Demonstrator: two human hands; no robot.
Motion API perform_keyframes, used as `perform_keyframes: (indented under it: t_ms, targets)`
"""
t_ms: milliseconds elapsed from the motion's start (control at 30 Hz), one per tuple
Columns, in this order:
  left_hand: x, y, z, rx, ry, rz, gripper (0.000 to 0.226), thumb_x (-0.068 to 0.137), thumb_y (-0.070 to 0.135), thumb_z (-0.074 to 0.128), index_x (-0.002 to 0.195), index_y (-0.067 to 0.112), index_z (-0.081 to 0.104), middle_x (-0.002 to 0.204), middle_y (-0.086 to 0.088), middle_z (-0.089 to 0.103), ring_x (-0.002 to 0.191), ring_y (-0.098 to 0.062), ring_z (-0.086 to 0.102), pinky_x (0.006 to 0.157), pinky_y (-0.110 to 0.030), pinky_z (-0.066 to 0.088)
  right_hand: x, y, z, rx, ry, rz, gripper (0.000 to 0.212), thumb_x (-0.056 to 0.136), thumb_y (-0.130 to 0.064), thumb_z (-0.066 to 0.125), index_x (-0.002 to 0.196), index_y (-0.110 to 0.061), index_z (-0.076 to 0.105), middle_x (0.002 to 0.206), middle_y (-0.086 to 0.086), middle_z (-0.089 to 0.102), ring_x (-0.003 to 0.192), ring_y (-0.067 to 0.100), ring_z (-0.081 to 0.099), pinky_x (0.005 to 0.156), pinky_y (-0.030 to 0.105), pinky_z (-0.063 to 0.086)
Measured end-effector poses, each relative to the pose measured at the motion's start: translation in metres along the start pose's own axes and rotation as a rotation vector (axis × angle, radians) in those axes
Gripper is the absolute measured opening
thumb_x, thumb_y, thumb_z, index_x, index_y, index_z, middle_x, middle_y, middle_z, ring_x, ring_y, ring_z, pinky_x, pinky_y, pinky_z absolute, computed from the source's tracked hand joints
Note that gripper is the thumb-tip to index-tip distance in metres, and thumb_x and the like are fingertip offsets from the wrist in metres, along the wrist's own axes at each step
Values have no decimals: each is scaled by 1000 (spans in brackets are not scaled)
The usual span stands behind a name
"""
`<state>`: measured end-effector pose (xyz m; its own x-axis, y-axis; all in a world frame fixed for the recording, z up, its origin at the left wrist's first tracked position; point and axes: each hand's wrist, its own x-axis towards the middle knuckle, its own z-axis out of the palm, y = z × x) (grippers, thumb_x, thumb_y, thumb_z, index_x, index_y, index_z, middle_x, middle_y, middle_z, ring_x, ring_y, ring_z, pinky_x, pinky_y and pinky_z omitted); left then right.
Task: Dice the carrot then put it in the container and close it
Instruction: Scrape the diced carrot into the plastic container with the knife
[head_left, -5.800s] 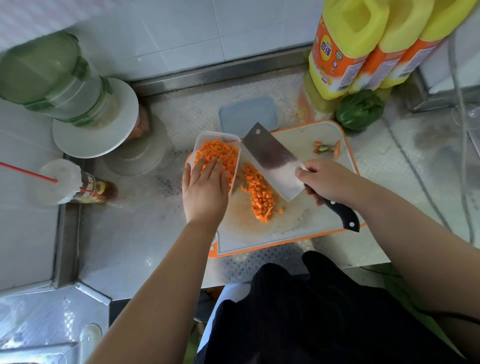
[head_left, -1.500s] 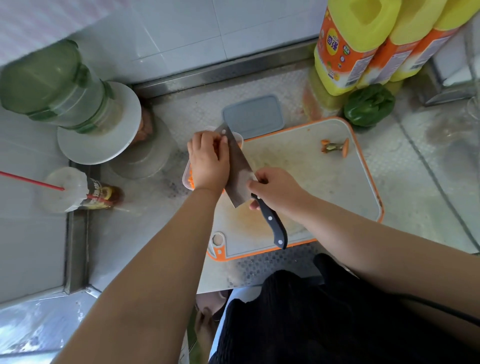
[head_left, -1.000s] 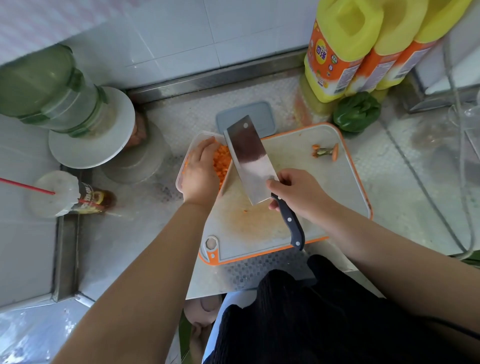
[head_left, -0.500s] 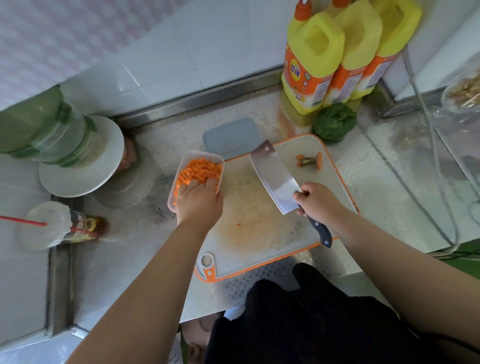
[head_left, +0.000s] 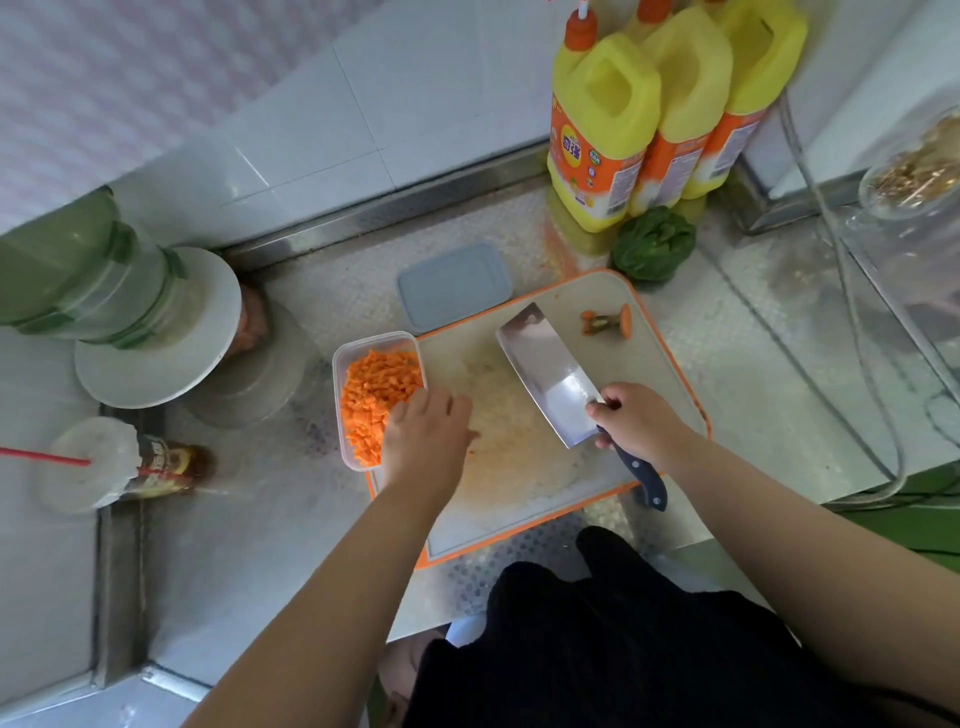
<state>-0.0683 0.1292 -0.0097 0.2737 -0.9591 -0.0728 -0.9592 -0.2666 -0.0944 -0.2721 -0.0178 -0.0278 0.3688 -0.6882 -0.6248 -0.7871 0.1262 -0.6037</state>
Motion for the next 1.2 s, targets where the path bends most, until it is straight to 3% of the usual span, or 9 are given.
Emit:
perform_keyframes:
  t_ms: [233, 600, 667, 767, 833, 933, 1067, 1133, 1200]
  targets:
    - [0, 2, 6, 123, -102, 290, 29, 48, 7, 84, 65, 18, 63, 65, -2, 51, 62, -25, 53, 57, -34, 39, -1, 2, -3, 74, 10, 5, 23, 97, -24, 50, 79, -12, 42, 73, 6, 48, 50, 6, 66, 62, 28, 35]
    - [-2, -3, 14, 105, -27, 352, 22, 59, 7, 79, 72, 16, 63, 69, -1, 51, 65, -23, 50, 60, -32, 34, -4, -1, -5, 79, 19, -20, 25, 97, -26, 49, 78, -12, 40, 71, 5, 47, 50, 6, 66, 60, 28, 34]
    - [2, -5, 6, 18, 48, 210, 13, 74, 16, 74, 79, 16, 62, 76, -2, 52, 70, -23, 51, 62, -34, 35, -3, -1, -6, 72, 26, -29, 27, 97, -25, 49, 76, -12, 39, 69, 4, 49, 49, 4, 65, 56, 26, 35]
    - [13, -13, -11, -339, 224, -213, 10, 84, 19, 54, 86, 12, 59, 88, -9, 55, 83, -29, 50, 72, -38, 38, -1, -2, -8, 24, 38, -21, 28, 100, -25, 46, 76, -10, 45, 70, 7, 54, 51, 6, 62, 46, 22, 36]
    - [17, -21, -21, -562, 259, -390, 23, 82, 11, 45, 100, 7, 58, 104, -14, 54, 98, -30, 44, 87, -35, 33, 4, -3, -9, -32, 59, -32, 28, 100, -23, 45, 76, -10, 50, 76, 10, 56, 71, 24, 63, 59, 27, 42]
    - [21, -29, -30, -734, 170, -474, 42, 81, -9, 39, 115, 7, 57, 131, -12, 44, 124, -26, 36, 104, -29, 30, 9, -4, -11, -206, 93, -57, 31, 100, -20, 45, 70, -15, 48, 86, 12, 58, 80, 27, 49, 66, 28, 30]
    - [24, -39, -26, -832, 271, -464, 43, 82, -9, 34, 93, 25, 57, 142, -2, 44, 133, -21, 39, 107, -28, 32, 17, -4, -14, -312, 174, -121, 20, 96, -21, 53, 102, -5, 65, 105, 16, 64, 94, 31, 57, 70, 29, 35]
    - [25, -44, -24, -914, 269, -546, 44, 86, -7, 33, 96, 25, 60, 138, 2, 49, 129, -15, 44, 102, -12, 30, 20, -5, -14, -375, 208, -129, 27, 96, -21, 54, 118, -9, 62, 114, 12, 61, 107, 31, 56, 81, 32, 40]
    - [23, -46, -29, -1003, 232, -632, 43, 92, -5, 34, 114, 18, 64, 125, 9, 55, 117, -10, 51, 84, 5, 26, 20, -9, -12, -472, 274, -131, 25, 94, -21, 56, 115, -11, 63, 114, 12, 58, 109, 32, 54, 86, 35, 41]
